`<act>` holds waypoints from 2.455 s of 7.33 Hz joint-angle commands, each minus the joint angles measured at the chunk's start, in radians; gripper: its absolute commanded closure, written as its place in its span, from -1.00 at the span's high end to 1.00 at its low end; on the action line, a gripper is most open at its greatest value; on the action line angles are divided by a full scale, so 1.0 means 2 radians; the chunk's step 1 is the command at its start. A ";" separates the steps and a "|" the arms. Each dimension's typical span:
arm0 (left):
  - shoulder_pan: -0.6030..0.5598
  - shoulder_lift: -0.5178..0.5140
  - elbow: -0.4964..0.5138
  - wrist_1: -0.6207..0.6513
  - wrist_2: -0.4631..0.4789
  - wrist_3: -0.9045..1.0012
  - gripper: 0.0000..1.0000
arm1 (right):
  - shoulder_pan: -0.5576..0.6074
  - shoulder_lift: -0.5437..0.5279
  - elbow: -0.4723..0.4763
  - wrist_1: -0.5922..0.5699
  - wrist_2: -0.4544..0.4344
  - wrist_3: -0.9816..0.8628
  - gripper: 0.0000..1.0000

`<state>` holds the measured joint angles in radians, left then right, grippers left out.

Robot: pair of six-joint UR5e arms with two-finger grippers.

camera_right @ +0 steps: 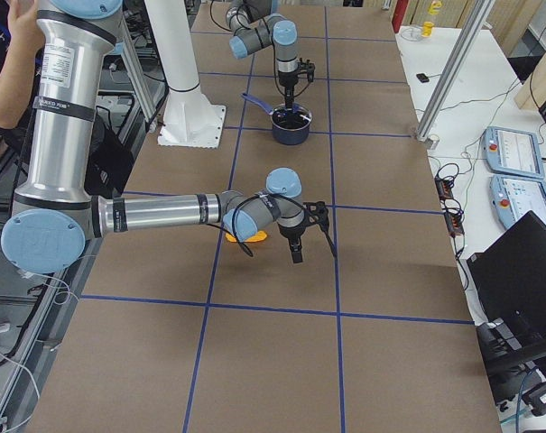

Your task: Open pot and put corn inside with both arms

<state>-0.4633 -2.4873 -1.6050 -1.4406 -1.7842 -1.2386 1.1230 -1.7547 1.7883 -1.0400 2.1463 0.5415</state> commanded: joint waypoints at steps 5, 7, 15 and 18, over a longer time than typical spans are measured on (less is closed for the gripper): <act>-0.002 0.001 -0.021 -0.005 -0.001 0.003 -0.34 | 0.000 0.005 -0.002 0.000 -0.001 0.000 1.00; -0.024 0.038 -0.101 0.031 -0.005 0.029 -0.46 | -0.001 0.006 -0.002 0.000 -0.001 0.000 1.00; -0.291 0.464 -0.213 -0.113 -0.205 0.532 -0.46 | -0.001 0.001 -0.001 0.002 -0.002 0.002 1.00; -0.291 0.529 -0.064 -0.372 -0.205 0.517 -0.45 | -0.001 0.001 -0.001 0.002 -0.006 0.002 1.00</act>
<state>-1.0439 -1.4680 -1.8742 -1.9538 -2.1933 -0.1856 1.1213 -1.7528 1.7866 -1.0354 2.1375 0.5449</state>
